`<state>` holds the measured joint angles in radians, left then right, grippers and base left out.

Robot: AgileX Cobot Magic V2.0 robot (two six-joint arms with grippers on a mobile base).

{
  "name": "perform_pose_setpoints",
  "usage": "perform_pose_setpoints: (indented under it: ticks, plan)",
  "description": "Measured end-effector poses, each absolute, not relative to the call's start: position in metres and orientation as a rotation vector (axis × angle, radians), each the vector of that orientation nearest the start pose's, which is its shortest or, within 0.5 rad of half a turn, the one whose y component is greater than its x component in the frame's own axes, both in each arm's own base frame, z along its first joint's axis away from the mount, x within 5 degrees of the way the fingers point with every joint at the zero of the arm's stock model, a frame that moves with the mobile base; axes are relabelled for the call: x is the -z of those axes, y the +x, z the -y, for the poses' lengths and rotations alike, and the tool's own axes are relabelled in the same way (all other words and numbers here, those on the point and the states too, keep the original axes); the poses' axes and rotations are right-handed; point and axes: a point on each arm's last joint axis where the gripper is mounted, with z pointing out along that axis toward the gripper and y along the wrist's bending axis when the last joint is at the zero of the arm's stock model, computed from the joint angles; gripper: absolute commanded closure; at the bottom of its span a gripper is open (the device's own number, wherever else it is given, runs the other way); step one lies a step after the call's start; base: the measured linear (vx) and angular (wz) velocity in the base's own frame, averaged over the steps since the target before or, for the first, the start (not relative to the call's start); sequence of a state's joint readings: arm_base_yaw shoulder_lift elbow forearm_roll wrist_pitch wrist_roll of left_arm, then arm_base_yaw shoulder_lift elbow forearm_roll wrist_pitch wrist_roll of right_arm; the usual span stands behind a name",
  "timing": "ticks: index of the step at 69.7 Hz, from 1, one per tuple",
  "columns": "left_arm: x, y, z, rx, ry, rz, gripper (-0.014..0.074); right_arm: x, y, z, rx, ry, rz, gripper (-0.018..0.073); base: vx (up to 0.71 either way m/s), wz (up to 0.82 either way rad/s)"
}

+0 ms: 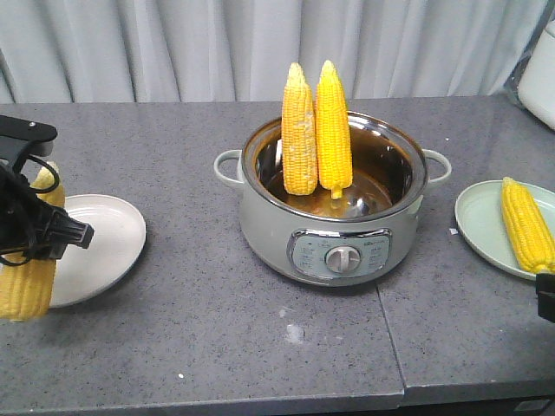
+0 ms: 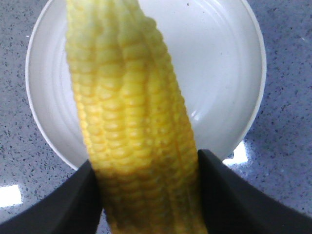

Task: Distribute corn equally
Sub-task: 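Lower the left gripper's cob onto the cream plate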

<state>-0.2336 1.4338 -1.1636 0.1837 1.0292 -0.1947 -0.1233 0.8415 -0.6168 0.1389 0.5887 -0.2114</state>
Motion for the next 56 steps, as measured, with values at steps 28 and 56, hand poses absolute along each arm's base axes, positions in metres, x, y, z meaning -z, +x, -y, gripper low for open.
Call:
perform_pose_setpoints:
  ticks: [28, 56]
  plan:
    - [-0.3, 0.278, 0.052, -0.129, 0.145, -2.749, 0.0442, -0.275, 0.171, 0.02, 0.058, 0.097, -2.355, 0.0097, 0.0, 0.0]
    - [-0.3, 0.278, 0.052, -0.129, 0.145, -2.749, 0.0442, -0.275, 0.171, 0.02, 0.057, 0.1, -2.354, 0.0097, 0.0, 0.0]
